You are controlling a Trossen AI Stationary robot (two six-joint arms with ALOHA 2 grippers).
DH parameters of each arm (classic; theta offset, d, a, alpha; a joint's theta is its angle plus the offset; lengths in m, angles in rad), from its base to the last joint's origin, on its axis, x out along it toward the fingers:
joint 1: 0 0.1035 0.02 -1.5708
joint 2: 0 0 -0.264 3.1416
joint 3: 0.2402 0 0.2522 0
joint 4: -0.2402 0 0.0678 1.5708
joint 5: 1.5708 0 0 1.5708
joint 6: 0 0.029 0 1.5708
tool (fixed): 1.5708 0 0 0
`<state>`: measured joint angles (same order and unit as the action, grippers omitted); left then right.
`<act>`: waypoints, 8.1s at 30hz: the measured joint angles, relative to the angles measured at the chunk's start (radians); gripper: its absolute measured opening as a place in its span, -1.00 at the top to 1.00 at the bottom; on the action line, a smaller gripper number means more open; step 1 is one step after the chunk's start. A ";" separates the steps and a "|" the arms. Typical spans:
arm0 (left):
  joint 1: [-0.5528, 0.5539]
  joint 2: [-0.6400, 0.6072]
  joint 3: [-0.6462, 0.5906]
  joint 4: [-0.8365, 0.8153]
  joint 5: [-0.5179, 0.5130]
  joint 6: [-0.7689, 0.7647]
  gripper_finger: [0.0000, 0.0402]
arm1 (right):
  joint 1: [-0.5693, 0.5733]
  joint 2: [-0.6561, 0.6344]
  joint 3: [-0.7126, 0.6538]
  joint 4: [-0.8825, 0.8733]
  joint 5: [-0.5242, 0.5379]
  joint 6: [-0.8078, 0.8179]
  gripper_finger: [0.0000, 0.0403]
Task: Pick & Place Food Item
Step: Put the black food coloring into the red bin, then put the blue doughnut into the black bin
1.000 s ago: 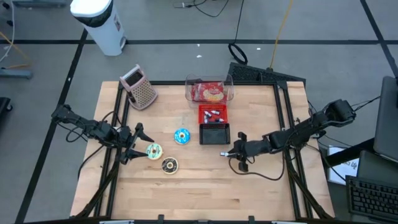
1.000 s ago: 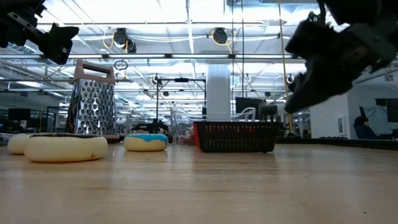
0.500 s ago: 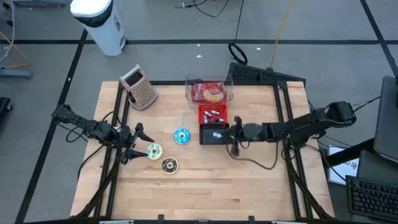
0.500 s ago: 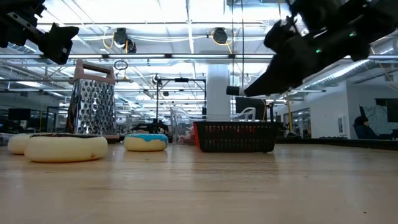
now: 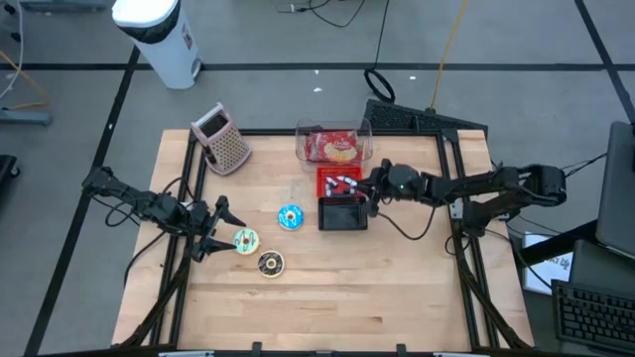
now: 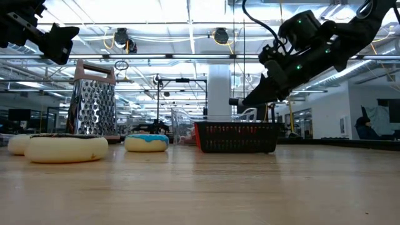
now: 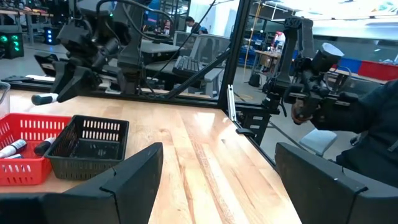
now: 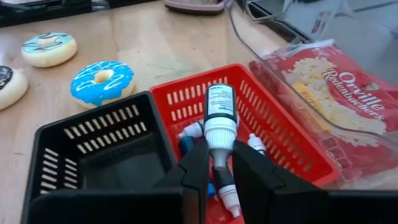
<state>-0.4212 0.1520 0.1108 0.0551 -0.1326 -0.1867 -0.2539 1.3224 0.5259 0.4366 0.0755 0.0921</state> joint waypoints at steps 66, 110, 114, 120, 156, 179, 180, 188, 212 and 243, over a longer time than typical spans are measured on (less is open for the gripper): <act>0.000 0.005 0.001 0.174 -0.071 0.017 -0.54 | 0.139 -0.418 -0.341 0.351 -0.361 0.130 0.17; 0.460 1.260 0.522 -0.222 -0.156 -0.396 -0.54 | 0.018 -0.370 -0.352 0.335 -0.281 0.109 0.17; 0.479 1.353 0.572 -0.231 -0.114 -0.394 -0.54 | 0.018 -0.370 -0.352 0.334 -0.282 0.109 0.17; 0.482 1.453 0.603 -0.221 -0.076 -0.404 -0.54 | 0.018 -0.370 -0.352 0.334 -0.282 0.109 0.17; 0.470 1.255 0.602 0.343 -0.025 -0.093 0.78 | 0.171 -0.231 -0.267 0.407 -0.072 0.136 0.13; 0.422 1.390 0.602 0.493 -0.133 0.112 0.82 | 0.214 0.198 0.068 0.495 -0.077 0.353 -0.33; 0.416 1.390 0.602 0.493 -0.147 0.133 0.82 | 0.213 0.207 0.075 0.493 -0.078 0.361 -0.32; 0.399 1.390 0.602 0.499 -0.213 0.185 0.82 | 0.213 0.246 0.129 0.494 -0.077 0.387 -0.31; 0.388 1.385 0.601 0.498 -0.200 0.150 0.61 | 0.214 0.246 0.131 0.441 -0.076 0.283 0.96; 0.346 1.381 0.658 0.451 -0.169 0.087 -0.52 | 0.109 -0.118 0.129 -0.224 -0.142 -0.049 0.96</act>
<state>-0.0750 1.5326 0.7689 0.5061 -0.3012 -0.0997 -0.1446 1.2041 0.6546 0.2123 -0.0661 0.0431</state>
